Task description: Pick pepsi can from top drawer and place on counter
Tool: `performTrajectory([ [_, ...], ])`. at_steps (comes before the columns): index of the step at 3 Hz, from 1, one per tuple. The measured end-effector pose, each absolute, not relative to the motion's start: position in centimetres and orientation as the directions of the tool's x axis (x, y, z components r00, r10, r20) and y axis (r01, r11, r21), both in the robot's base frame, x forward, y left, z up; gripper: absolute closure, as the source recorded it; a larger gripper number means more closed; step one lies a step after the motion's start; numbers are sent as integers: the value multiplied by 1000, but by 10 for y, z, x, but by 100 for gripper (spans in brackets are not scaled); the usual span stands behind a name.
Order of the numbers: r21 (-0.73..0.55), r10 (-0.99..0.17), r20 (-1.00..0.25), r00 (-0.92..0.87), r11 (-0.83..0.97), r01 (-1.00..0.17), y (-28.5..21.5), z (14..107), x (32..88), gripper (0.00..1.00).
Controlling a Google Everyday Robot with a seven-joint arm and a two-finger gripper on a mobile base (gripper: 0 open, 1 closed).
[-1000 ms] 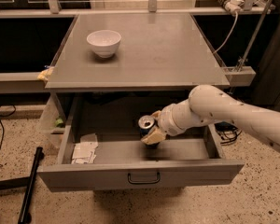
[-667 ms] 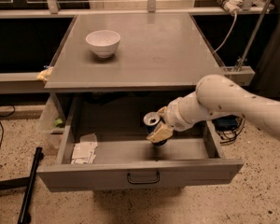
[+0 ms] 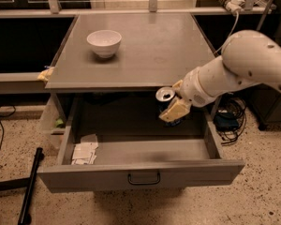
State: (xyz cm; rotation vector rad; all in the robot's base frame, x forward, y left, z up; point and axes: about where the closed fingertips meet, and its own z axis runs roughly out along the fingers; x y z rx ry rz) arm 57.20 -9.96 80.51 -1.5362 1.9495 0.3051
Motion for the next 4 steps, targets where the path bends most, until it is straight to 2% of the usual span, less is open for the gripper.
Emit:
performTrajectory([
  [1,-285,-720,-693,-32,315,-905,-91,890,592,100],
  [2,-285,-721,-693,-32,314,-906,-91,889,592,100],
  [4,-322,-695,-719,24,302,-897,-64,923,629,100],
])
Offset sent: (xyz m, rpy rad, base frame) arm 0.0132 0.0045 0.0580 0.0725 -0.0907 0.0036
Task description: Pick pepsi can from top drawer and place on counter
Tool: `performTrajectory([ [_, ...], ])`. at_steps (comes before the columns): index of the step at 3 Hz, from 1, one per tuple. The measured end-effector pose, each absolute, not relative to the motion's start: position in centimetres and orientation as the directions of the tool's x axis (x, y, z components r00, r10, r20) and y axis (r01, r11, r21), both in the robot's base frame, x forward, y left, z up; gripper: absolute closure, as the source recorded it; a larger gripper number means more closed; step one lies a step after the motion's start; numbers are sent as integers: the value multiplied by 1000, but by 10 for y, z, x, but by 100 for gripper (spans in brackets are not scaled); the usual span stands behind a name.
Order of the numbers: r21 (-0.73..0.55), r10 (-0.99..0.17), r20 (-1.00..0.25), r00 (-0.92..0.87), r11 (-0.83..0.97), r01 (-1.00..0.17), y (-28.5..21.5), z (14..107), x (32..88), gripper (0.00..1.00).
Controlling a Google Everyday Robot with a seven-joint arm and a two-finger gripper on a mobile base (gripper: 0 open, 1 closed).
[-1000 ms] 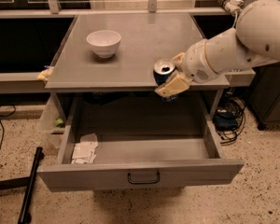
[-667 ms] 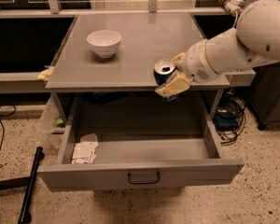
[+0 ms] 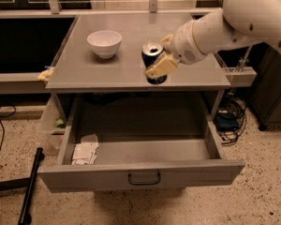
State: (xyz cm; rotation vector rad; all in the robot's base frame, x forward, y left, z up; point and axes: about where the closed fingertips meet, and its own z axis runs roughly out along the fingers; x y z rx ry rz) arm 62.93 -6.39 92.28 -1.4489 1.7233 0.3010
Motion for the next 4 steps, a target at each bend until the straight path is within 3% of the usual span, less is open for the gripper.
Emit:
performTrajectory([
  [2,-273,-647,-762,-18,347,-897,-39,910,700,100],
  [4,-199,-635,-762,-129,419,-886,-43,886,730,100],
])
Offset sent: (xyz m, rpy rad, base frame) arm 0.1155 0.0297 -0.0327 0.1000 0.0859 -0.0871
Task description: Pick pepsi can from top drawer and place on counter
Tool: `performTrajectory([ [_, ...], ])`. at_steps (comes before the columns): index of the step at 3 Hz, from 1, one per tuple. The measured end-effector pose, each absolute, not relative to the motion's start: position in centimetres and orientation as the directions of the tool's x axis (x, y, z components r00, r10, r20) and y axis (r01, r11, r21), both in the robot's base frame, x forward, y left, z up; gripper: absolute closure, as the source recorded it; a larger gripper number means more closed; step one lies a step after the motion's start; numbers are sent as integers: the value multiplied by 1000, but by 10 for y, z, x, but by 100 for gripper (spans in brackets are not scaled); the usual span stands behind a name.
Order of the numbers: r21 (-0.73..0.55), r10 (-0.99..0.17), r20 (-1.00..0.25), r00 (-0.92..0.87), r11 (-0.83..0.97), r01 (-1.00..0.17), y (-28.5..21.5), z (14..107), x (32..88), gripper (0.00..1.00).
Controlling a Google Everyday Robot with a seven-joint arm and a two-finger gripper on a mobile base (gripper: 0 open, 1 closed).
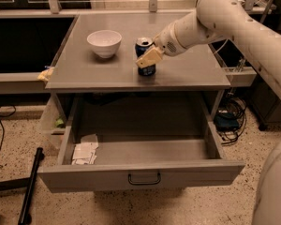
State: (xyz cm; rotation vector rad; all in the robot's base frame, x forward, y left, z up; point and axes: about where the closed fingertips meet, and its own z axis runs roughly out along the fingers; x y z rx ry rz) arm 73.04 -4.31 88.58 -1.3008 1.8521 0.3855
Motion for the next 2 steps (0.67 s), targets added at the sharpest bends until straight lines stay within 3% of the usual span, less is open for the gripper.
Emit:
performTrajectory([
  [1,-199,-635,-762,-129,419,-886,-43,887,730,90],
  [2,-199,-635,-762,-129,419,-886,-43,887,730,69],
])
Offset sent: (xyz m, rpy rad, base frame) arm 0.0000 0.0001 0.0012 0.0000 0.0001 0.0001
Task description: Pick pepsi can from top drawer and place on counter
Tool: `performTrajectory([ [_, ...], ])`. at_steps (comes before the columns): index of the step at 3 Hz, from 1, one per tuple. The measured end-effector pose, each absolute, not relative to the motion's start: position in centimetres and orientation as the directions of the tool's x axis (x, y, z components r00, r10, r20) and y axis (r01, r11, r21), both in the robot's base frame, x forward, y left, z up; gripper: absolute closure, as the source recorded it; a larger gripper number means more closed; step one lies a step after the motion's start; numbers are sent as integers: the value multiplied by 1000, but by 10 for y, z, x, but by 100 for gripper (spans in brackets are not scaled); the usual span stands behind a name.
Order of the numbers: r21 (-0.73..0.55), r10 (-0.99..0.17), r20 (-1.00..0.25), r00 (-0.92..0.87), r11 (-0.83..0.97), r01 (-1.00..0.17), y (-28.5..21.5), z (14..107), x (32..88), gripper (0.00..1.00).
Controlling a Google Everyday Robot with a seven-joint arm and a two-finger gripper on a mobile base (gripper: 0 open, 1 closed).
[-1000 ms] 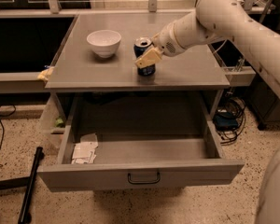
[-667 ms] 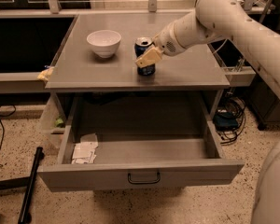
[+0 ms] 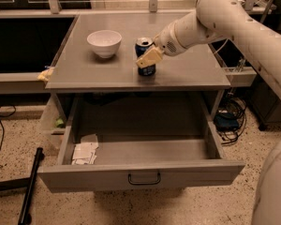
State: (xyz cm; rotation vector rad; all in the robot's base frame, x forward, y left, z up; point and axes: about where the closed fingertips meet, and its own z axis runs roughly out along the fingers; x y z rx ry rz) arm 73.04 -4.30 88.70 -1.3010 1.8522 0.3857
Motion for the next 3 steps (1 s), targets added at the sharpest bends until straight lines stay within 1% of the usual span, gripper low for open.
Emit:
performTrajectory([
  [2,-199,-635,-762,-129,419,-886,-43,887,730,22],
  [3,-199,-635,-762,-129,419,-886,-43,887,730,1],
])
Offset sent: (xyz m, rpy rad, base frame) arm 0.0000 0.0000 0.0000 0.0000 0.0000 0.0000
